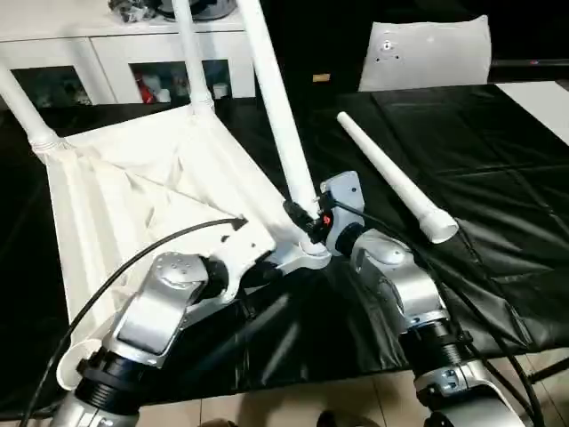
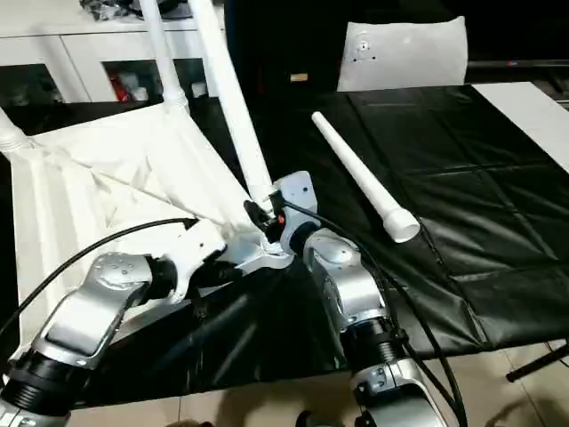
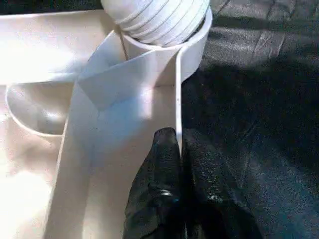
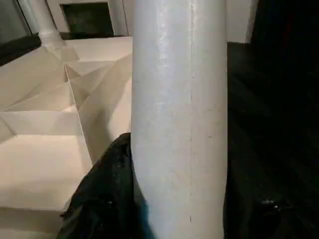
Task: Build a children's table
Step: Insert table leg to table base
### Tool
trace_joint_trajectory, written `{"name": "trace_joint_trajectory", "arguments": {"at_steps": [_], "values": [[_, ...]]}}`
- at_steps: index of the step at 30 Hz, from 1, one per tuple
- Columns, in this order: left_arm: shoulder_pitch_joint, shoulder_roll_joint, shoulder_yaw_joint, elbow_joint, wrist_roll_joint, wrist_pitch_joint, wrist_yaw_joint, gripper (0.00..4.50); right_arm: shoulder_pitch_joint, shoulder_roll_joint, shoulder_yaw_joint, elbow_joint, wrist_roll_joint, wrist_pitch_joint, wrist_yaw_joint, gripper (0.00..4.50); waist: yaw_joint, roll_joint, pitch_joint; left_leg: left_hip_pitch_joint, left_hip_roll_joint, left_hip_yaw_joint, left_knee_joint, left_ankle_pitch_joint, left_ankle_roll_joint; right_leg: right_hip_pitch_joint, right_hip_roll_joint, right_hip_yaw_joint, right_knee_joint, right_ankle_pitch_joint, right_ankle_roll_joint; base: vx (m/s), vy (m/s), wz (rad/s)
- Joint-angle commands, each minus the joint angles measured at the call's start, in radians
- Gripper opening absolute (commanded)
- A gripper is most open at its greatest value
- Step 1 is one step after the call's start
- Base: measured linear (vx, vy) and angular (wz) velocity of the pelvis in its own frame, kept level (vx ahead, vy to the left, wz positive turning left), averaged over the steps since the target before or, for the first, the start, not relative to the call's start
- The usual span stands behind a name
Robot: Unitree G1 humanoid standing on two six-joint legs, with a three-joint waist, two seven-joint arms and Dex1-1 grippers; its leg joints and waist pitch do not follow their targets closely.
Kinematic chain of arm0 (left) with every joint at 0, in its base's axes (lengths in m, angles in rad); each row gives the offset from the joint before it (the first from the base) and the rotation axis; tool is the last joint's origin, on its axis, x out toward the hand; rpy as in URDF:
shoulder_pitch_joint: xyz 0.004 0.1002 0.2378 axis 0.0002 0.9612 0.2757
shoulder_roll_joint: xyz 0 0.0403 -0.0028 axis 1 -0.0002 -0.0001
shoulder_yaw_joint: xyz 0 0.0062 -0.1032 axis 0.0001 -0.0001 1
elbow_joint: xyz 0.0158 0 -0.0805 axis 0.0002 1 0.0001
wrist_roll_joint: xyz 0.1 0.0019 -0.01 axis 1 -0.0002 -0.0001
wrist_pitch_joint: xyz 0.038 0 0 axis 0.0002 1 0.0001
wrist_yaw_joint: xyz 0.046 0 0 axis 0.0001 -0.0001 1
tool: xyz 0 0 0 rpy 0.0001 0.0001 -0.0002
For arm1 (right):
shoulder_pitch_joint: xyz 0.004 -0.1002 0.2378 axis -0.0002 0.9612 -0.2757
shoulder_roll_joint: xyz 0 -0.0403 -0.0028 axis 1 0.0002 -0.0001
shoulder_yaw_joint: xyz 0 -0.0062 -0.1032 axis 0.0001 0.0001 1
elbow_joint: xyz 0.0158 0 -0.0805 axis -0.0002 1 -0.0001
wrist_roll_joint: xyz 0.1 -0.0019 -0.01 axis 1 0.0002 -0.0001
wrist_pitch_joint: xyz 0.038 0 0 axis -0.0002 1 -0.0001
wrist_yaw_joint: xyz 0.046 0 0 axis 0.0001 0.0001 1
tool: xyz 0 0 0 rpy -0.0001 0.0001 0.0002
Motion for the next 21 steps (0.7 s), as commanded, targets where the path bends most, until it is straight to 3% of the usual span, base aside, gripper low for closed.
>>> {"name": "trace_joint_trajectory", "arguments": {"at_steps": [1, 3, 4, 5, 6, 7, 8, 9, 10, 11, 12, 13, 14, 15, 18, 20, 21], "values": [[-0.020, 0.039, -0.009, 0.051, 0.016, -0.086, -0.007, 0.00, 0.040, 0.020, -0.023, 0.015, 0.050, -0.001, 0.015, 1.88, 0.007, 0.014, -0.055, 0.009, 0.060, -0.023, -0.073, -0.347, 0.024, 0.033, -0.101, 0.069, -0.078, -0.413, -0.123, 0.000, 0.000, 0.00], [-0.023, 0.047, -0.003, 0.063, 0.005, -0.113, -0.022, 0.00, 0.043, 0.025, -0.051, -0.005, 0.081, -0.006, 0.020, 1.88, 0.011, 0.013, -0.057, 0.005, 0.061, -0.022, -0.075, -0.328, 0.028, 0.036, -0.097, 0.068, -0.075, -0.382, -0.128, 0.000, 0.000, 0.00], [-0.036, 0.068, 0.010, 0.104, -0.014, -0.202, -0.056, 0.00, 0.048, 0.027, -0.107, -0.054, 0.141, -0.016, 0.033, 1.88, 0.012, 0.016, -0.058, 0.010, 0.063, -0.021, -0.073, -0.332, 0.022, 0.032, -0.097, 0.069, -0.073, -0.378, -0.136, 0.000, 0.000, 0.00], [-0.036, 0.068, 0.010, 0.104, -0.014, -0.202, -0.056, 0.00, 0.048, 0.027, -0.107, -0.054, 0.141, -0.016, 0.033, 1.88, 0.015, 0.014, -0.063, 0.008, 0.061, -0.020, -0.071, -0.321, 0.024, 0.038, -0.099, 0.069, -0.072, -0.371, -0.131, 0.000, 0.000, 0.00], [-0.056, 0.072, 0.032, 0.154, -0.023, -0.242, -0.052, 0.00, 0.052, 0.021, -0.142, -0.095, 0.185, -0.014, 0.057, 1.88, 0.015, 0.011, -0.065, 0.002, 0.060, -0.019, -0.070, -0.284, 0.032, 0.040, -0.096, 0.069, -0.067, -0.334, -0.135, 0.000, 0.000, 0.00], [-0.064, 0.071, 0.046, 0.170, -0.034, -0.250, -0.053, 0.00, 0.056, 0.017, -0.152, -0.120, 0.205, -0.005, 0.069, 1.88, 0.015, 0.006, -0.064, 0.003, 0.060, -0.016, -0.070, -0.276, 0.038, 0.038, -0.092, 0.069, -0.068, -0.329, -0.135, 0.000, 0.000, 0.00], [-0.080, 0.068, 0.066, 0.198, -0.051, -0.266, -0.057, 0.00, 0.059, 0.010, -0.168, -0.152, 0.233, 0.007, 0.086, 1.88, 0.021, 0.009, -0.066, 0.005, 0.058, -0.013, -0.065, -0.254, 0.039, 0.036, -0.093, 0.071, -0.064, -0.312, -0.138, 0.000, 0.000, 0.00], [-0.080, 0.068, 0.066, 0.198, -0.051, -0.266, -0.057, 0.43, 0.059, 0.010, -0.168, -0.152, 0.233, 0.007, 0.086, 1.88, 0.021, 0.009, -0.066, 0.002, 0.058, -0.013, -0.064, -0.246, 0.040, 0.037, -0.093, 0.071, -0.061, -0.307, -0.141, 0.000, 0.000, 0.00], [-0.087, 0.061, 0.090, 0.205, -0.084, -0.273, -0.072, 0.43, 0.062, 0.005, -0.171, -0.168, 0.239, 0.008, 0.090, 1.88, 0.022, 0.006, -0.069, -0.007, 0.058, -0.015, -0.064, -0.216, 0.040, 0.045, -0.095, 0.071, -0.054, -0.291, -0.142, 0.000, 0.000, 0.00], [-0.095, 0.063, 0.121, 0.203, -0.139, -0.279, -0.098, 0.54, 0.073, -0.007, -0.167, -0.203, 0.253, 0.029, 0.100, 1.88, 0.023, 0.010, -0.071, -0.006, 0.056, -0.014, -0.061, -0.199, 0.041, 0.044, -0.095, 0.071, -0.052, -0.275, -0.144, 0.000, 0.000, 0.00], [-0.098, 0.060, 0.140, 0.194, -0.174, -0.272, -0.119, 0.54, 0.074, -0.016, -0.164, -0.214, 0.250, 0.035, 0.103, 1.88, 0.022, 0.002, -0.079, -0.009, 0.057, -0.013, -0.056, -0.150, 0.051, 0.047, -0.094, 0.073, -0.041, -0.204, -0.160, 0.000, 0.000, 0.00], [-0.102, 0.059, 0.147, 0.195, -0.192, -0.273, -0.130, 0.60, 0.073, -0.022, -0.162, -0.216, 0.248, 0.037, 0.106, 1.88, 0.026, 0.008, -0.083, -0.013, 0.057, -0.012, -0.051, -0.099, 0.060, 0.047, -0.094, 0.071, -0.031, -0.135, -0.183, 0.000, 0.000, 0.00], [-0.103, 0.055, 0.167, 0.181, -0.228, -0.256, -0.146, 0.72, 0.071, -0.025, -0.165, -0.216, 0.247, 0.038, 0.102, 1.88, 0.025, 0.010, -0.082, -0.011, 0.059, -0.011, -0.049, -0.095, 0.070, 0.040, -0.090, 0.070, -0.028, -0.105, -0.201, 0.000, 0.000, 0.00], [-0.108, 0.053, 0.177, 0.179, -0.246, -0.252, -0.149, 0.84, 0.069, -0.028, -0.166, -0.217, 0.247, 0.042, 0.102, 1.88, 0.024, 0.004, -0.084, -0.014, 0.057, -0.009, -0.046, -0.082, 0.076, 0.046, -0.093, 0.071, -0.021, -0.080, -0.218, 0.000, 0.000, 0.00], [-0.126, 0.041, 0.212, 0.162, -0.289, -0.231, -0.139, 1.03, 0.068, -0.033, -0.171, -0.235, 0.250, 0.067, 0.088, 1.88, 0.025, 0.004, -0.081, -0.013, 0.056, -0.007, -0.045, -0.099, 0.083, 0.046, -0.092, 0.069, -0.027, -0.104, -0.220, 0.000, 0.000, 0.00], [-0.178, 0.016, 0.244, 0.195, -0.278, -0.217, -0.062, 1.23, 0.068, -0.038, -0.167, -0.248, 0.248, 0.086, 0.074, 1.88, 0.026, -0.003, -0.080, -0.013, 0.055, -0.005, -0.044, -0.096, 0.084, 0.046, -0.090, 0.069, -0.029, -0.133, -0.206, 0.000, 0.000, 0.00], [-0.208, 0.009, 0.254, 0.221, -0.262, -0.217, -0.016, 1.28, 0.070, -0.039, -0.162, -0.257, 0.250, 0.097, 0.073, 1.88, 0.026, -0.002, -0.078, -0.013, 0.054, -0.004, -0.043, -0.101, 0.082, 0.045, -0.090, 0.069, -0.031, -0.149, -0.202, 0.000, 0.000, 0.00]]}}
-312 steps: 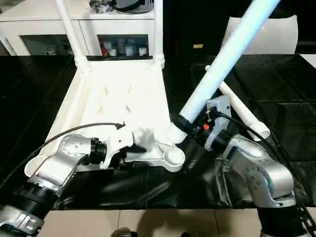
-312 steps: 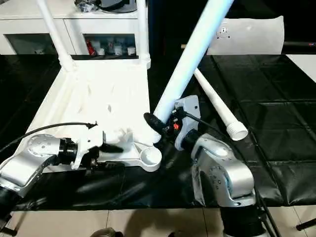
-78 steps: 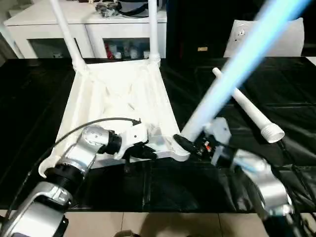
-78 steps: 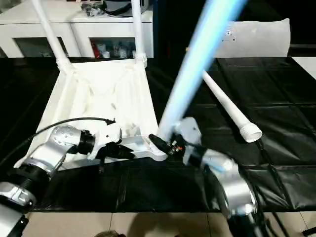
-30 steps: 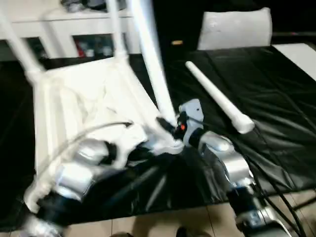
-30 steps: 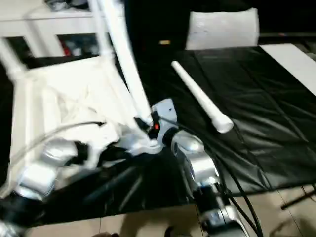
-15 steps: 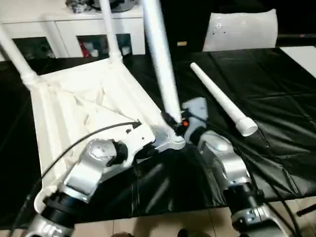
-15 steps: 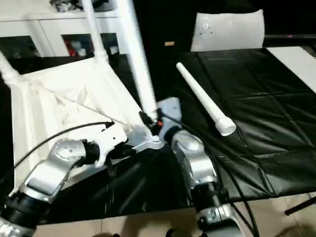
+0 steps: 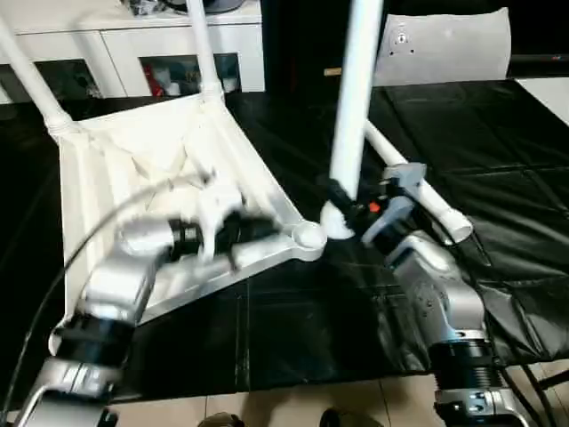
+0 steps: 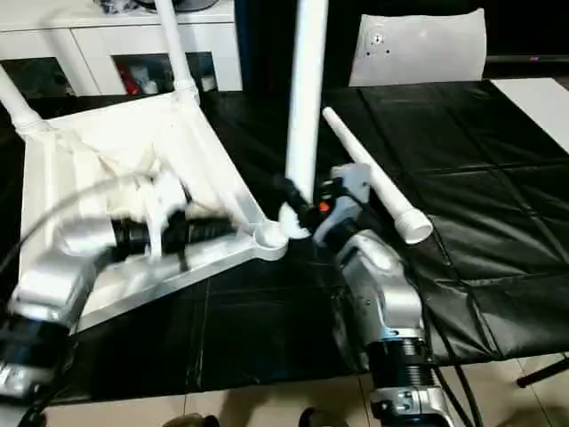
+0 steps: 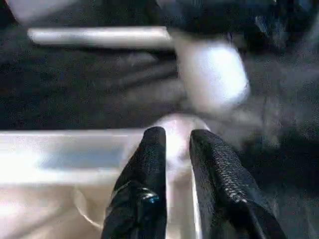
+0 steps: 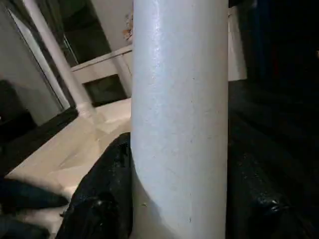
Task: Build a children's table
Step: Insert table leg to table base
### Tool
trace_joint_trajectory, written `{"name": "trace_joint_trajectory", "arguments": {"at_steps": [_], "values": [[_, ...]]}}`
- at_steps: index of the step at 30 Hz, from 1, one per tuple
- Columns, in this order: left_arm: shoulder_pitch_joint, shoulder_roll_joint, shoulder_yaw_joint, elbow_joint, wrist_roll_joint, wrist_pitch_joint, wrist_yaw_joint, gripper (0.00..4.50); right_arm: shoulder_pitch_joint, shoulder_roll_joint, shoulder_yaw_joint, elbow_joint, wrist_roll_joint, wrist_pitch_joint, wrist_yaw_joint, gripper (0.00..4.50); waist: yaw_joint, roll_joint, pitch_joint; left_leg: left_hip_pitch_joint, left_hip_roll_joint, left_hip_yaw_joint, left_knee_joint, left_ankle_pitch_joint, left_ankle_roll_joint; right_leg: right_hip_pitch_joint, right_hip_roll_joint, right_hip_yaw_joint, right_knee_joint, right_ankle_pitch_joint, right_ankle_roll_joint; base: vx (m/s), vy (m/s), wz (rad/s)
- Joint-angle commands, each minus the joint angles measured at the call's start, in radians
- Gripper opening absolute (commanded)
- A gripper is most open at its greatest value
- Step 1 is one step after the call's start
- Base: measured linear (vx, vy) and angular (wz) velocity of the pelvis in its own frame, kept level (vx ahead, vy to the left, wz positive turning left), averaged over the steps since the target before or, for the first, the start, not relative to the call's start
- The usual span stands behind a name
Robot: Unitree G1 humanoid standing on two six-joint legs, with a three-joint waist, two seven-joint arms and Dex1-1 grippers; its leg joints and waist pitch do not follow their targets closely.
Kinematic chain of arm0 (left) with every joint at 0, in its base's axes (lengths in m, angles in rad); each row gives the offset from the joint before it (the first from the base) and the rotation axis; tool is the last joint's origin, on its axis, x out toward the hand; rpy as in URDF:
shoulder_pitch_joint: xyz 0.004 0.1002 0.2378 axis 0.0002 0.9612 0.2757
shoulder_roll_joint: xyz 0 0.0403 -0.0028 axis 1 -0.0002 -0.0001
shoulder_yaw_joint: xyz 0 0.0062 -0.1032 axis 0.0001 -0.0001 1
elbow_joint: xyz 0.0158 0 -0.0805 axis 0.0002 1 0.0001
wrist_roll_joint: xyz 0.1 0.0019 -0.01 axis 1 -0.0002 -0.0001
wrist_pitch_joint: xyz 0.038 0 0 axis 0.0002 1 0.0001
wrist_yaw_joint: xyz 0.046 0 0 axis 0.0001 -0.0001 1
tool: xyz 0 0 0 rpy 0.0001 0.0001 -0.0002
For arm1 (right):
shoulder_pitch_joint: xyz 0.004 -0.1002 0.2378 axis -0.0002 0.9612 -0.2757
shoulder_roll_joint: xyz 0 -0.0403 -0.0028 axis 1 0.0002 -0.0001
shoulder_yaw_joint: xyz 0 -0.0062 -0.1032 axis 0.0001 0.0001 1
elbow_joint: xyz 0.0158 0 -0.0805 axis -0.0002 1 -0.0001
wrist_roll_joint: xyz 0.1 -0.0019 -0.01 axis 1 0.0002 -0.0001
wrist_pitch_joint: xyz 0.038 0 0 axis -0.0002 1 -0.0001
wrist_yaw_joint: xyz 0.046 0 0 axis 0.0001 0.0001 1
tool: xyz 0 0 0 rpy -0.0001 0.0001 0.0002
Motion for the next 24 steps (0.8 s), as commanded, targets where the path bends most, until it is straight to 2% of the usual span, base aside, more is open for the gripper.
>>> {"name": "trace_joint_trajectory", "arguments": {"at_steps": [1, 4, 5, 6, 7, 8, 9, 10, 12, 14, 16, 19, 21, 24], "values": [[-0.079, -0.013, 0.048, 0.060, 0.025, 0.016, 0.117, 1.31, 0.001, -0.002, 0.011, -0.060, 0.013, 0.032, -0.010, 1.88, 0.006, -0.004, -0.078, 0.007, 0.049, -0.007, -0.051, -0.123, 0.076, 0.067, -0.089, 0.064, -0.056, -0.209, -0.177, 0.000, 0.000, 0.00], [-0.178, -0.038, 0.084, 0.152, 0.046, 0.018, 0.241, 1.47, 0.010, -0.003, 0.036, -0.090, 0.017, 0.056, 0.004, 1.88, 0.015, -0.004, -0.075, 0.009, 0.050, -0.011, -0.051, -0.149, 0.057, 0.065, -0.089, 0.062, -0.060, -0.283, -0.138, 0.000, 0.000, 0.00], [-0.232, -0.045, 0.099, 0.207, 0.053, 0.027, 0.299, 1.67, 0.021, -0.004, 0.062, -0.114, 0.022, 0.068, 0.033, 1.88, 0.018, -0.007, -0.075, 0.010, 0.046, -0.010, -0.049, -0.160, 0.052, 0.065, -0.088, 0.061, -0.063, -0.308, -0.122, 0.000, 0.000, 0.00], [-0.256, -0.050, 0.105, 0.233, 0.052, 0.027, 0.319, 1.67, 0.025, -0.005, 0.072, -0.123, 0.023, 0.073, 0.043, 1.88, 0.020, -0.006, -0.075, 0.008, 0.046, -0.010, -0.049, -0.159, 0.052, 0.066, -0.089, 0.060, -0.063, -0.312, -0.118, 0.000, 0.000, 0.00], [-0.283, -0.057, 0.112, 0.261, 0.045, 0.026, 0.333, 1.76, 0.030, -0.004, 0.084, -0.135, 0.025, 0.081, 0.053, 1.88, 0.022, -0.010, -0.074, 0.006, 0.046, -0.011, -0.049, -0.160, 0.052, 0.067, -0.090, 0.061, -0.065, -0.326, -0.108, 0.000, 0.000, 0.00], [-0.320, -0.070, 0.119, 0.302, 0.036, 0.024, 0.348, 1.98, 0.033, -0.001, 0.100, -0.151, 0.031, 0.092, 0.068, 1.88, 0.024, -0.012, -0.075, 0.005, 0.042, -0.010, -0.047, -0.155, 0.055, 0.066, -0.090, 0.060, -0.069, -0.344, -0.098, 0.000, 0.000, 0.00], [-0.320, -0.070, 0.119, 0.302, 0.036, 0.024, 0.348, 1.98, 0.033, -0.001, 0.100, -0.151, 0.031, 0.092, 0.068, 1.88, 0.025, -0.011, -0.076, 0.006, 0.042, -0.010, -0.046, -0.152, 0.057, 0.066, -0.092, 0.060, -0.069, -0.346, -0.097, 0.000, 0.000, 0.00], [-0.338, -0.074, 0.111, 0.325, 0.045, 0.016, 0.358, 2.09, 0.036, 0.001, 0.110, -0.161, 0.035, 0.095, 0.076, 1.88, 0.026, -0.011, -0.077, 0.001, 0.044, -0.012, -0.047, -0.138, 0.059, 0.067, -0.091, 0.060, -0.066, -0.328, -0.101, 0.000, 0.000, 0.00], [-0.377, -0.093, 0.088, 0.367, 0.060, 0.007, 0.357, 2.22, 0.038, 0.005, 0.131, -0.181, 0.042, 0.109, 0.089, 1.88, 0.029, -0.002, -0.081, 0.004, 0.046, -0.013, -0.043, -0.126, 0.063, 0.063, -0.090, 0.061, -0.062, -0.277, -0.114, 0.000, 0.000, 0.00], [-0.406, -0.122, 0.078, 0.375, 0.043, 0.011, 0.326, 2.53, 0.039, 0.003, 0.144, -0.192, 0.040, 0.124, 0.091, 1.88, 0.031, -0.005, -0.082, 0.000, 0.049, -0.015, -0.044, -0.113, 0.068, 0.066, -0.091, 0.061, -0.057, -0.233, -0.131, 0.000, 0.000, 0.00], [-0.419, -0.137, 0.076, 0.376, 0.032, 0.014, 0.316, 2.65, 0.039, -0.001, 0.150, -0.193, 0.038, 0.130, 0.095, 1.88, 0.039, -0.006, -0.085, 0.003, 0.050, -0.014, -0.041, -0.108, 0.069, 0.067, -0.096, 0.062, -0.054, -0.218, -0.147, 0.000, 0.000, 0.00], [-0.427, -0.154, 0.062, 0.337, -0.002, 0.043, 0.263, 2.81, 0.038, -0.006, 0.152, -0.189, 0.031, 0.133, 0.092, 1.88, 0.052, -0.009, -0.084, 0.001, 0.052, -0.013, -0.041, -0.101, 0.069, 0.069, -0.100, 0.063, -0.051, -0.210, -0.158, 0.000, 0.000, 0.00], [-0.424, -0.163, 0.048, 0.280, -0.032, 0.079, 0.227, 3.06, 0.035, -0.012, 0.154, -0.179, 0.019, 0.132, 0.090, 1.88, 0.053, -0.012, -0.085, 0.001, 0.054, -0.013, -0.041, -0.096, 0.066, 0.069, -0.101, 0.063, -0.046, -0.203, -0.163, 0.000, 0.000, 0.00], [-0.412, -0.170, 0.029, 0.162, -0.082, 0.141, 0.171, 3.32, 0.029, -0.023, 0.159, -0.168, 0.002, 0.133, 0.079, 1.88, 0.053, -0.009, -0.084, 0.000, 0.055, -0.013, -0.041, -0.096, 0.064, 0.070, -0.101, 0.063, -0.047, -0.214, -0.165, 0.000, 0.000, 0.00]]}}
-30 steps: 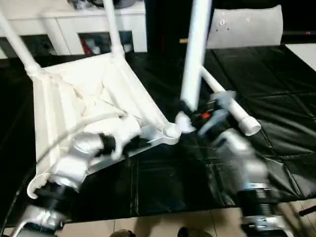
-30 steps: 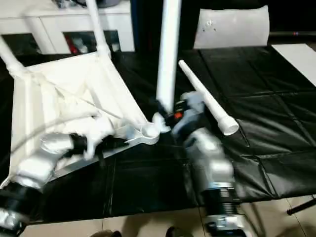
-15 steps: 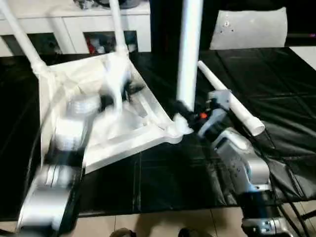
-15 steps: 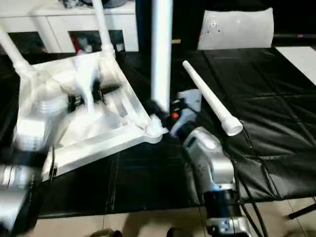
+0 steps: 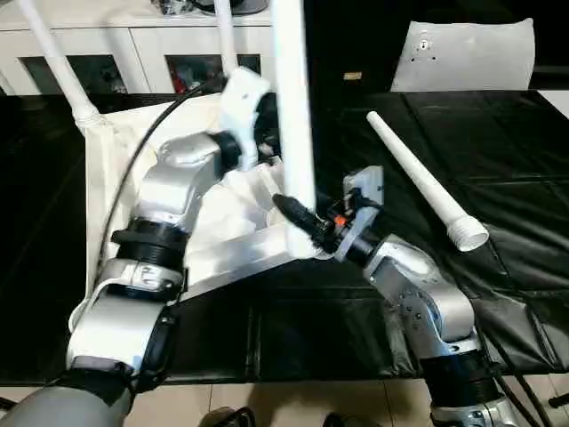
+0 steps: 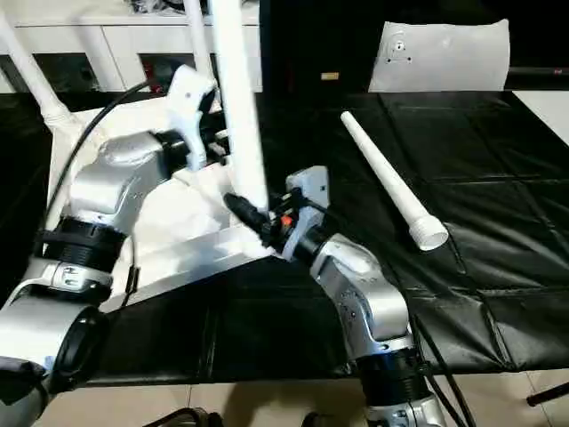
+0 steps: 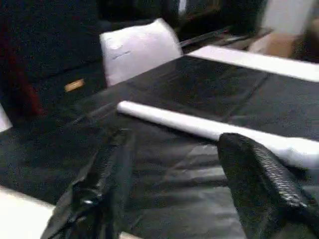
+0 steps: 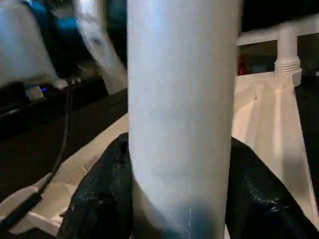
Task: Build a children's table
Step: Insert table leg to table base
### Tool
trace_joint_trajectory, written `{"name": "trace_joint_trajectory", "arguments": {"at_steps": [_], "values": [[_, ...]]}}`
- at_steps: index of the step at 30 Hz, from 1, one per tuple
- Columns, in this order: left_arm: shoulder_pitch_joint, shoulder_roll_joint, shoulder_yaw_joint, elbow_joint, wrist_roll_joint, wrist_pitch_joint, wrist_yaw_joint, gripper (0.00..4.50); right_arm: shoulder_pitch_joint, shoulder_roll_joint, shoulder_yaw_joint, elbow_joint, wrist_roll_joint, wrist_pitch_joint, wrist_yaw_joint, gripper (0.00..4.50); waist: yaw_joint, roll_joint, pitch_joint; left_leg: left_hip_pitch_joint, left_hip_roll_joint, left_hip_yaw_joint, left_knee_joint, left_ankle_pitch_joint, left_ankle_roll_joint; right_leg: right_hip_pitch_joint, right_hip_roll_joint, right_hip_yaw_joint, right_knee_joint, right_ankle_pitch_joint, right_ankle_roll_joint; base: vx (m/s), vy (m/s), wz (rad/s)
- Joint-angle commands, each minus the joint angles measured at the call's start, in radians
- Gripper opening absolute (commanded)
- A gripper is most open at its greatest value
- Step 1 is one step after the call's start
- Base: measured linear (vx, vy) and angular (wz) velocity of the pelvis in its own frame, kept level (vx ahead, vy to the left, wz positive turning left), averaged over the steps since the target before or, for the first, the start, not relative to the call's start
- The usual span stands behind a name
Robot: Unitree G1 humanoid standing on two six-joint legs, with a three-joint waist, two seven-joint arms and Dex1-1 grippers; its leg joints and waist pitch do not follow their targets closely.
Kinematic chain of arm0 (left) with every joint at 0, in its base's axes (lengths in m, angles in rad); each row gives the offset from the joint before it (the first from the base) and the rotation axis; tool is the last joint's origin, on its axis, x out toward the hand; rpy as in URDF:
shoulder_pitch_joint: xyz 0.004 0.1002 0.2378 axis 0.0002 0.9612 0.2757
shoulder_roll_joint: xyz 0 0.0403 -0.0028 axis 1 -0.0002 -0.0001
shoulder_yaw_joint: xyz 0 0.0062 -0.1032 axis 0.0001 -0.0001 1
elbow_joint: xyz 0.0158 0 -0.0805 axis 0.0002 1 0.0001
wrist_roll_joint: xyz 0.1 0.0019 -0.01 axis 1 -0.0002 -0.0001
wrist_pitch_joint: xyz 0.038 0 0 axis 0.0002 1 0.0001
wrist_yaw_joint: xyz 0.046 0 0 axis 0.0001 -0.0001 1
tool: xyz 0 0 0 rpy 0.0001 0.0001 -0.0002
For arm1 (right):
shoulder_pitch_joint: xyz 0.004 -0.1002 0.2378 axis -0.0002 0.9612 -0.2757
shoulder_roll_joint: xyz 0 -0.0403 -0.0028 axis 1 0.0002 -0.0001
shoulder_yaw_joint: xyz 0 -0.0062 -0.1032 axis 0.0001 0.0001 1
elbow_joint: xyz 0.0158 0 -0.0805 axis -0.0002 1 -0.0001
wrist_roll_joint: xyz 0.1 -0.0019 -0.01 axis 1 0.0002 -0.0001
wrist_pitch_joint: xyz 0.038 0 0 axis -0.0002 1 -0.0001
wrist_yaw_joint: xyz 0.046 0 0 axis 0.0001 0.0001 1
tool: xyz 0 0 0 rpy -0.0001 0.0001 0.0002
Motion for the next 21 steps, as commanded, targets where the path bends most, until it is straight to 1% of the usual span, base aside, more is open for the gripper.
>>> {"name": "trace_joint_trajectory", "arguments": {"at_steps": [1, 2, 3, 5, 6, 7, 9, 10, 11, 12, 13, 14, 15, 16, 17, 19, 21], "values": [[-0.011, -0.008, -0.023, -0.076, -0.038, 0.031, -0.045, 3.32, -0.011, -0.002, 0.001, 0.005, -0.019, 0.004, -0.011, 1.88, 0.004, -0.006, -0.085, 0.003, 0.054, -0.011, -0.057, -0.095, 0.063, 0.071, -0.100, 0.063, -0.056, -0.215, -0.166, 0.000, 0.000, 0.00], [-0.002, 0.002, -0.037, -0.145, -0.061, 0.065, -0.077, 3.51, -0.017, -0.004, -0.004, 0.013, -0.022, 0.006, -0.022, 1.88, 0.004, -0.007, -0.084, 0.003, 0.053, -0.011, -0.056, -0.101, 0.060, 0.072, -0.100, 0.063, -0.055, -0.227, -0.165, 0.000, 0.000, 0.00], [0.001, 0.009, -0.044, -0.177, -0.068, 0.081, -0.088, 3.51, -0.019, -0.008, -0.004, 0.022, -0.029, 0.002, -0.027, 1.88, 0.004, -0.009, -0.084, 0.002, 0.051, -0.010, -0.056, -0.098, 0.063, 0.071, -0.098, 0.063, -0.058, -0.231, -0.163, 0.000, 0.000, 0.00], [0.005, 0.022, -0.058, -0.227, -0.078, 0.109, -0.103, 3.65, -0.024, -0.015, -0.002, 0.034, -0.042, -0.005, -0.032, 1.88, 0.001, -0.010, -0.080, 0.003, 0.049, -0.008, -0.056, -0.109, 0.058, 0.069, -0.096, 0.062, -0.064, -0.271, -0.152, 0.000, 0.000, 0.00], [0.006, 0.026, -0.065, -0.247, -0.082, 0.118, -0.110, 3.76, -0.026, -0.015, -0.002, 0.037, -0.043, -0.006, -0.033, 1.88, 0.000, -0.010, -0.080, 0.003, 0.049, -0.009, -0.056, -0.111, 0.054, 0.070, -0.096, 0.061, -0.063, -0.277, -0.150, 0.000, 0.000, 0.00], [0.009, 0.030, -0.072, -0.270, -0.086, 0.131, -0.115, 3.92, -0.027, -0.015, -0.002, 0.038, -0.042, -0.006, -0.033, 1.88, -0.002, -0.010, -0.080, 0.001, 0.047, -0.009, -0.056, -0.110, 0.054, 0.071, -0.094, 0.061, -0.064, -0.284, -0.140, 0.000, 0.000, 0.00], [0.013, 0.034, -0.081, -0.296, -0.085, 0.141, -0.120, 3.94, -0.033, -0.015, -0.002, 0.041, -0.044, -0.006, -0.033, 1.88, -0.002, -0.008, -0.080, 0.004, 0.048, -0.009, -0.056, -0.117, 0.051, 0.070, -0.092, 0.060, -0.065, -0.298, -0.129, 0.000, 0.000, 0.00], [0.018, 0.033, -0.079, -0.299, -0.079, 0.141, -0.108, 3.94, -0.036, -0.015, -0.002, 0.040, -0.045, -0.005, -0.035, 1.88, -0.004, -0.008, -0.080, 0.003, 0.047, -0.009, -0.056, -0.118, 0.052, 0.069, -0.091, 0.060, -0.066, -0.301, -0.125, 0.000, 0.000, 0.00], [0.020, 0.032, -0.075, -0.299, -0.078, 0.142, -0.099, 3.94, -0.037, -0.015, -0.002, 0.040, -0.046, -0.005, -0.036, 1.88, -0.004, -0.003, -0.081, 0.005, 0.047, -0.009, -0.055, -0.121, 0.050, 0.068, -0.090, 0.060, -0.068, -0.300, -0.122, 0.000, 0.000, 0.00], [0.023, 0.038, -0.071, -0.284, -0.062, 0.131, -0.082, 3.94, -0.037, -0.018, -0.004, 0.036, -0.046, -0.005, -0.038, 1.88, -0.004, -0.001, -0.081, 0.005, 0.046, -0.010, -0.055, -0.123, 0.048, 0.068, -0.088, 0.059, -0.067, -0.294, -0.122, 0.000, 0.000, 0.00], [0.025, 0.043, -0.069, -0.277, -0.052, 0.126, -0.070, 3.94, -0.037, -0.020, -0.006, 0.035, -0.046, -0.006, -0.039, 1.88, -0.005, -0.002, -0.082, 0.006, 0.047, -0.010, -0.056, -0.124, 0.047, 0.068, -0.088, 0.059, -0.067, -0.290, -0.122, 0.000, 0.000, 0.00], [0.029, 0.056, -0.063, -0.263, -0.042, 0.115, -0.064, 4.12, -0.037, -0.023, -0.013, 0.030, -0.045, -0.003, -0.044, 1.88, -0.006, 0.005, -0.081, 0.007, 0.048, -0.012, -0.056, -0.131, 0.044, 0.066, -0.085, 0.058, -0.069, -0.284, -0.121, 0.000, 0.000, 0.00], [0.033, 0.066, -0.057, -0.253, -0.035, 0.107, -0.061, 4.12, -0.037, -0.027, -0.019, 0.027, -0.044, -0.002, -0.048, 1.88, -0.007, 0.003, -0.083, 0.006, 0.048, -0.011, -0.055, -0.132, 0.043, 0.068, -0.086, 0.059, -0.067, -0.277, -0.121, 0.000, 0.000, 0.00], [0.045, 0.088, -0.048, -0.236, -0.020, 0.095, -0.050, 4.28, -0.035, -0.032, -0.032, 0.022, -0.046, -0.001, -0.059, 1.88, -0.007, 0.015, -0.084, 0.007, 0.047, -0.013, -0.055, -0.136, 0.039, 0.068, -0.086, 0.058, -0.066, -0.269, -0.123, 0.000, 0.000, 0.00], [0.052, 0.101, -0.047, -0.227, -0.008, 0.089, -0.044, 4.31, -0.035, -0.036, -0.039, 0.020, -0.047, 0.000, -0.063, 1.88, -0.010, 0.009, -0.084, 0.007, 0.046, -0.013, -0.056, -0.142, 0.037, 0.068, -0.084, 0.058, -0.066, -0.260, -0.121, 0.000, 0.000, 0.00], [0.082, 0.142, -0.056, -0.218, 0.012, 0.084, -0.056, 4.46, -0.037, -0.058, -0.053, 0.024, -0.060, 0.002, -0.073, 1.88, -0.012, 0.015, -0.086, 0.007, 0.043, -0.013, -0.055, -0.140, 0.033, 0.070, -0.082, 0.057, -0.064, -0.258, -0.112, 0.000, 0.000, 0.00], [0.100, 0.159, -0.056, -0.217, 0.015, 0.090, -0.057, 4.50, -0.037, -0.065, -0.065, 0.028, -0.064, 0.004, -0.084, 1.88, -0.012, 0.015, -0.087, 0.009, 0.046, -0.013, -0.055, -0.129, 0.027, 0.068, -0.083, 0.059, -0.061, -0.241, -0.123, 0.000, 0.000, 0.00]]}}
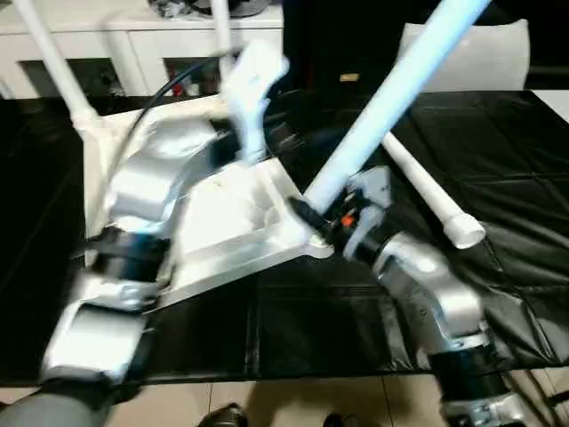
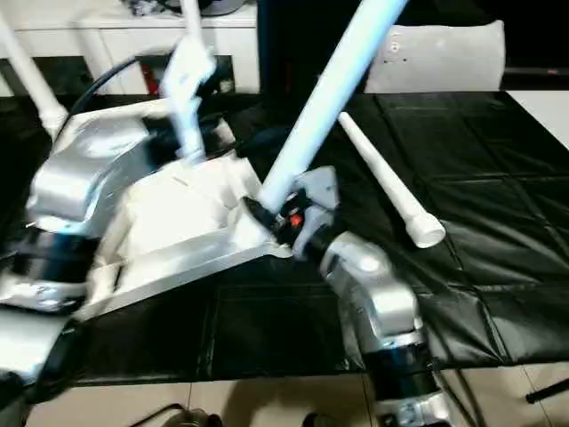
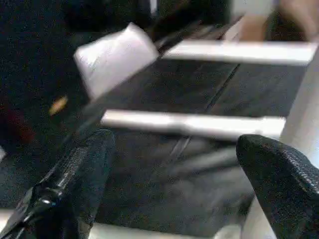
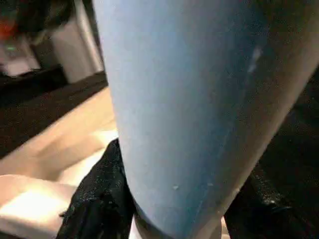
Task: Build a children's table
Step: Insert table leg to table base
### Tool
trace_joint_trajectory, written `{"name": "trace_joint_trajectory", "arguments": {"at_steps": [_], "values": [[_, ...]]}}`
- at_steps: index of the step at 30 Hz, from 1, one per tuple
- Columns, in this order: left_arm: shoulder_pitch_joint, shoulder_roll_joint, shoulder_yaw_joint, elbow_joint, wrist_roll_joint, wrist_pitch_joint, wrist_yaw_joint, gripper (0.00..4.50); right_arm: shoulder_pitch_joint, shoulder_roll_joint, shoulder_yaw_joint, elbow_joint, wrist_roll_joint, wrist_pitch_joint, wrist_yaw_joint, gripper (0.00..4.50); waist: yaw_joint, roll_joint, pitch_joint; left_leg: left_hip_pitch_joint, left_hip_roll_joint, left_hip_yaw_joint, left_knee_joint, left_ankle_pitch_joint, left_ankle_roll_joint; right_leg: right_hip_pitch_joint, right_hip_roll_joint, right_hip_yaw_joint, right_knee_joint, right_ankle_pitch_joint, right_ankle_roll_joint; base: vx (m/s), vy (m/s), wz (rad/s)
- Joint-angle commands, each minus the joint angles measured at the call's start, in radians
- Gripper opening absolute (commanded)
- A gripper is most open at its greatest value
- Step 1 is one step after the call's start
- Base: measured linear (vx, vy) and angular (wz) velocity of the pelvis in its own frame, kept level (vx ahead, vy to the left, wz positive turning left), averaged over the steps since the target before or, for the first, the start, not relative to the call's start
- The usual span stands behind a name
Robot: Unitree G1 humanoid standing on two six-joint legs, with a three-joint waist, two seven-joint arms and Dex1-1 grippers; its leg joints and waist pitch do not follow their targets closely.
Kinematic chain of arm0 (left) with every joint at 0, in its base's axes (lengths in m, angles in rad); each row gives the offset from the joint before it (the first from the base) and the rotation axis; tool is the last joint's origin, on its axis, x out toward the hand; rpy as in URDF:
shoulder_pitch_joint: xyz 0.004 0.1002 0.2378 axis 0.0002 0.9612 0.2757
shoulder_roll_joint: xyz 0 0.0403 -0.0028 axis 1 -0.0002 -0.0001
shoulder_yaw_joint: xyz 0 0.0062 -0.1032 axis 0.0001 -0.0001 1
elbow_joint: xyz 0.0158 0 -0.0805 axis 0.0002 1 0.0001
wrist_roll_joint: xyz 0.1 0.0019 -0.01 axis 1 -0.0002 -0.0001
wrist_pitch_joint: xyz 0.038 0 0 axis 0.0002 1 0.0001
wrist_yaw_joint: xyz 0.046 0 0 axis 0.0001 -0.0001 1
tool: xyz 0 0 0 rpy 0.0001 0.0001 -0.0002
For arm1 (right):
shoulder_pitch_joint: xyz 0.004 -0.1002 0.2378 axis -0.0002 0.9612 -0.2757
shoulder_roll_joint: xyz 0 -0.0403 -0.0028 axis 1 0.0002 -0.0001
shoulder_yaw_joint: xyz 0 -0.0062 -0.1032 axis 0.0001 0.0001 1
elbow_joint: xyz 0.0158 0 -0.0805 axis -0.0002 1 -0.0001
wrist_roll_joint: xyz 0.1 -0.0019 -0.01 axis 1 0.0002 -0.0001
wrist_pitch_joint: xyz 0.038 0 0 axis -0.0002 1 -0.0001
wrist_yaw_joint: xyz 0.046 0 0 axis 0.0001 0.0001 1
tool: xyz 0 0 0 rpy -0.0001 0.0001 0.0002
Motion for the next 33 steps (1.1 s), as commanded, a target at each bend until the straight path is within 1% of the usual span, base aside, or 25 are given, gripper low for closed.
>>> {"name": "trace_joint_trajectory", "arguments": {"at_steps": [1, 2, 3, 6, 8, 9, 10, 12, 13, 14, 15, 16, 17, 18, 19, 20, 22, 23, 24, 25, 26, 27, 28, 30, 33], "values": [[0.033, 0.024, -0.001, -0.007, 0.016, 0.009, -0.005, 4.50, -0.012, -0.015, -0.020, -0.013, -0.017, 0.013, -0.021, 1.88, -0.004, 0.016, -0.087, 0.008, 0.046, -0.014, -0.058, -0.123, 0.031, 0.067, -0.085, 0.059, -0.061, -0.232, -0.133, 0.000, 0.000, 0.00], [0.048, 0.029, 0.000, -0.014, 0.014, 0.014, -0.007, 4.50, -0.010, -0.022, -0.020, -0.019, -0.021, 0.019, -0.025, 1.88, -0.006, 0.012, -0.085, 0.007, 0.045, -0.012, -0.058, -0.123, 0.032, 0.067, -0.082, 0.059, -0.060, -0.218, -0.141, 0.000, 0.000, 0.00], [0.081, 0.036, -0.009, -0.032, 0.014, 0.021, -0.012, 4.50, -0.006, -0.029, -0.027, -0.021, -0.022, 0.029, -0.033, 1.88, -0.005, 0.013, -0.088, 0.009, 0.046, -0.013, -0.057, -0.122, 0.033, 0.068, -0.084, 0.059, -0.057, -0.205, -0.150, 0.000, 0.000, 0.00], [0.149, 0.042, -0.039, -0.063, 0.009, 0.032, -0.028, 4.50, 0.004, -0.044, -0.033, -0.022, -0.025, 0.046, -0.051, 1.88, -0.005, 0.014, -0.087, 0.006, 0.048, -0.013, -0.058, -0.120, 0.037, 0.068, -0.085, 0.060, -0.057, -0.199, -0.159, 0.000, 0.000, 0.00], [0.220, 0.048, -0.088, -0.105, -0.002, 0.040, -0.072, 4.50, 0.018, -0.055, -0.033, -0.026, -0.031, 0.058, -0.059, 1.88, -0.005, 0.013, -0.085, 0.009, 0.048, -0.011, -0.059, -0.138, 0.037, 0.066, -0.086, 0.060, -0.062, -0.238, -0.152, 0.000, 0.000, 0.00], [0.220, 0.048, -0.088, -0.105, -0.002, 0.040, -0.072, 4.50, 0.018, -0.055, -0.033, -0.026, -0.031, 0.058, -0.059, 1.88, -0.004, 0.014, -0.084, 0.010, 0.049, -0.011, -0.059, -0.144, 0.036, 0.065, -0.086, 0.061, -0.063, -0.249, -0.149, 0.000, 0.000, 0.00], [0.252, 0.034, -0.103, -0.110, -0.015, 0.043, -0.078, 4.50, 0.024, -0.062, -0.031, -0.023, -0.040, 0.056, -0.057, 1.88, -0.004, 0.011, -0.084, 0.012, 0.048, -0.009, -0.059, -0.154, 0.034, 0.063, -0.084, 0.060, -0.066, -0.266, -0.143, 0.000, 0.000, 0.00], [0.270, 0.019, -0.112, -0.092, -0.014, 0.032, -0.075, 4.50, 0.027, -0.064, -0.032, -0.020, -0.044, 0.056, -0.053, 1.88, -0.003, 0.012, -0.082, 0.010, 0.046, -0.010, -0.060, -0.167, 0.033, 0.065, -0.085, 0.059, -0.071, -0.295, -0.133, 0.000, 0.000, 0.00], [0.276, 0.019, -0.119, -0.084, -0.008, 0.023, -0.076, 4.22, 0.028, -0.064, -0.032, -0.022, -0.044, 0.057, -0.053, 1.88, -0.005, 0.006, -0.081, 0.009, 0.045, -0.010, -0.061, -0.171, 0.033, 0.065, -0.084, 0.058, -0.073, -0.310, -0.125, 0.000, 0.000, 0.00], [0.289, 0.003, -0.116, -0.059, -0.013, 0.014, -0.074, 4.15, 0.031, -0.068, -0.028, -0.025, -0.043, 0.059, -0.045, 1.88, -0.005, 0.008, -0.080, 0.010, 0.043, -0.010, -0.061, -0.180, 0.034, 0.064, -0.084, 0.057, -0.076, -0.335, -0.116, 0.000, 0.000, 0.00], [0.290, 0.002, -0.121, -0.048, -0.004, 0.004, -0.071, 4.15, 0.031, -0.070, -0.027, -0.026, -0.043, 0.059, -0.043, 1.88, -0.006, 0.008, -0.079, 0.011, 0.041, -0.009, -0.060, -0.186, 0.035, 0.064, -0.084, 0.056, -0.081, -0.359, -0.105, 0.000, 0.000, 0.00], [0.293, 0.003, -0.133, -0.028, 0.013, -0.016, -0.069, 4.09, 0.031, -0.073, -0.026, -0.026, -0.043, 0.059, -0.039, 1.88, -0.006, 0.008, -0.079, 0.011, 0.041, -0.009, -0.060, -0.186, 0.035, 0.064, -0.084, 0.056, -0.081, -0.359, -0.105, 0.000, 0.000, 0.00], [0.296, 0.006, -0.143, -0.015, 0.026, -0.031, -0.071, 3.96, 0.032, -0.076, -0.025, -0.027, -0.043, 0.059, -0.037, 1.88, -0.007, 0.008, -0.078, 0.012, 0.038, -0.010, -0.061, -0.191, 0.038, 0.063, -0.082, 0.054, -0.086, -0.393, -0.082, 0.000, 0.000, 0.00], [0.302, 0.009, -0.152, 0.011, 0.045, -0.055, -0.067, 3.74, 0.035, -0.081, -0.022, -0.032, -0.041, 0.063, -0.036, 1.88, -0.008, 0.004, -0.079, 0.010, 0.039, -0.011, -0.061, -0.183, 0.039, 0.064, -0.082, 0.054, -0.087, -0.396, -0.071, 0.000, 0.000, 0.00], [0.303, 0.013, -0.159, 0.034, 0.055, -0.066, -0.067, 3.74, 0.037, -0.084, -0.020, -0.039, -0.036, 0.068, -0.035, 1.88, -0.008, 0.008, -0.080, 0.010, 0.039, -0.011, -0.061, -0.179, 0.038, 0.064, -0.082, 0.054, -0.086, -0.395, -0.067, 0.000, 0.000, 0.00], [0.304, 0.016, -0.164, 0.046, 0.058, -0.071, -0.072, 3.70, 0.039, -0.085, -0.018, -0.044, -0.034, 0.071, -0.034, 1.88, -0.009, 0.007, -0.081, 0.012, 0.040, -0.011, -0.060, -0.175, 0.040, 0.062, -0.081, 0.054, -0.085, -0.383, -0.065, 0.000, 0.000, 0.00], [0.302, 0.015, -0.164, 0.056, 0.061, -0.079, -0.069, 3.49, 0.040, -0.086, -0.017, -0.045, -0.034, 0.072, -0.033, 1.88, -0.011, 0.008, -0.083, 0.009, 0.041, -0.013, -0.060, -0.165, 0.042, 0.063, -0.081, 0.054, -0.081, -0.359, -0.073, 0.000, 0.000, 0.00], [0.298, 0.014, -0.164, 0.075, 0.069, -0.094, -0.062, 3.37, 0.040, -0.085, -0.016, -0.046, -0.035, 0.072, -0.032, 1.88, -0.014, 0.009, -0.084, 0.009, 0.042, -0.013, -0.059, -0.159, 0.045, 0.064, -0.082, 0.055, -0.078, -0.326, -0.090, 0.000, 0.000, 0.00], [0.297, 0.015, -0.168, 0.082, 0.070, -0.098, -0.068, 3.29, 0.042, -0.084, -0.015, -0.047, -0.037, 0.071, -0.030, 1.88, -0.015, 0.007, -0.085, 0.008, 0.043, -0.013, -0.059, -0.155, 0.046, 0.065, -0.083, 0.055, -0.076, -0.315, -0.096, 0.000, 0.000, 0.00], [0.292, 0.018, -0.176, 0.099, 0.078, -0.116, -0.069, 3.16, 0.043, -0.083, -0.013, -0.049, -0.040, 0.073, -0.027, 1.88, -0.015, 0.011, -0.085, 0.008, 0.043, -0.013, -0.059, -0.153, 0.048, 0.065, -0.084, 0.055, -0.074, -0.304, -0.105, 0.000, 0.000, 0.00], [0.292, 0.018, -0.176, 0.099, 0.078, -0.116, -0.069, 3.16, 0.043, -0.083, -0.013, -0.049, -0.040, 0.073, -0.027, 1.88, -0.016, 0.010, -0.085, 0.008, 0.043, -0.013, -0.058, -0.154, 0.050, 0.065, -0.083, 0.056, -0.074, -0.299, -0.108, 0.000, 0.000, 0.00], [0.290, 0.019, -0.177, 0.106, 0.081, -0.124, -0.068, 3.04, 0.043, -0.084, -0.013, -0.050, -0.041, 0.073, -0.026, 1.88, -0.017, 0.009, -0.086, 0.007, 0.044, -0.013, -0.058, -0.152, 0.051, 0.066, -0.084, 0.056, -0.072, -0.287, -0.115, 0.000, 0.000, 0.00], [0.286, 0.014, -0.174, 0.114, 0.077, -0.127, -0.074, 2.92, 0.044, -0.084, -0.010, -0.051, -0.041, 0.074, -0.026, 1.88, -0.018, 0.009, -0.085, 0.008, 0.044, -0.012, -0.058, -0.151, 0.053, 0.065, -0.084, 0.056, -0.073, -0.286, -0.118, 0.000, 0.000, 0.00], [0.282, 0.009, -0.172, 0.128, 0.077, -0.130, -0.082, 2.80, 0.045, -0.085, -0.006, -0.053, -0.040, 0.075, -0.025, 1.88, -0.018, 0.008, -0.085, 0.007, 0.044, -0.012, -0.058, -0.150, 0.052, 0.067, -0.085, 0.057, -0.071, -0.284, -0.126, 0.000, 0.000, 0.00], [0.280, 0.009, -0.177, 0.149, 0.088, -0.144, -0.086, 2.49, 0.043, -0.085, -0.001, -0.052, -0.042, 0.076, -0.024, 1.88, -0.021, 0.009, -0.082, 0.007, 0.042, -0.012, -0.059, -0.168, 0.049, 0.067, -0.085, 0.056, -0.077, -0.320, -0.117, 0.000, 0.000, 0.00]]}}
